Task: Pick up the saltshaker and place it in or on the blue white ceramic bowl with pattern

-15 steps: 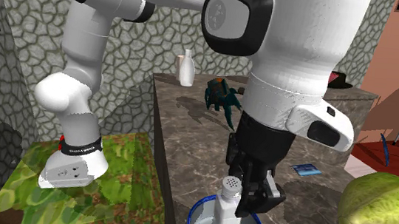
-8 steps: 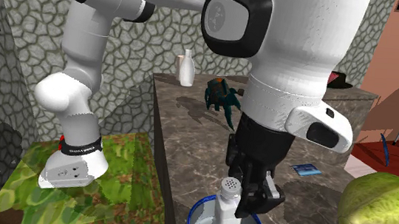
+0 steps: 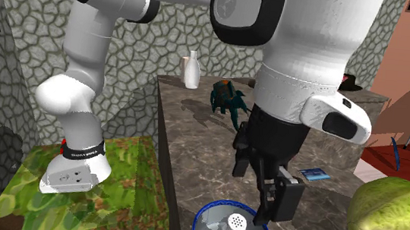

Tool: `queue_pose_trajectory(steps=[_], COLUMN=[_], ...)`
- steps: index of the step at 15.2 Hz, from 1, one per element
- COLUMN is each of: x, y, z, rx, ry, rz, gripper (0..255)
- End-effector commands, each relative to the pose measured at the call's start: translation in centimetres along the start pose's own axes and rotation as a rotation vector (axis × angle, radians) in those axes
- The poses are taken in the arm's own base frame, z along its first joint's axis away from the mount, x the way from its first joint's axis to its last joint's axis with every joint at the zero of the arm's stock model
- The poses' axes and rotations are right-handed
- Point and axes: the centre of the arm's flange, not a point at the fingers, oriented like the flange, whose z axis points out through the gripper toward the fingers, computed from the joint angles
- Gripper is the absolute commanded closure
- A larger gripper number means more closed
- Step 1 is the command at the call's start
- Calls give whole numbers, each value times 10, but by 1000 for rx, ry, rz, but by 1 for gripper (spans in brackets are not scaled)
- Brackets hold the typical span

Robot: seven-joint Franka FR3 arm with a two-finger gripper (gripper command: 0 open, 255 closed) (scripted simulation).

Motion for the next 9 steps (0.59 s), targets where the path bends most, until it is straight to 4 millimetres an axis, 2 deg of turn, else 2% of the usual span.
queue_pose_trajectory(steps=[1,2,9], x=[-2,-2,-2], y=[1,1,1], z=[-24,-34,-34], rx=[1,1,1], ry=[0,0,0], rz=[0,0,0], gripper=[0,0,0])
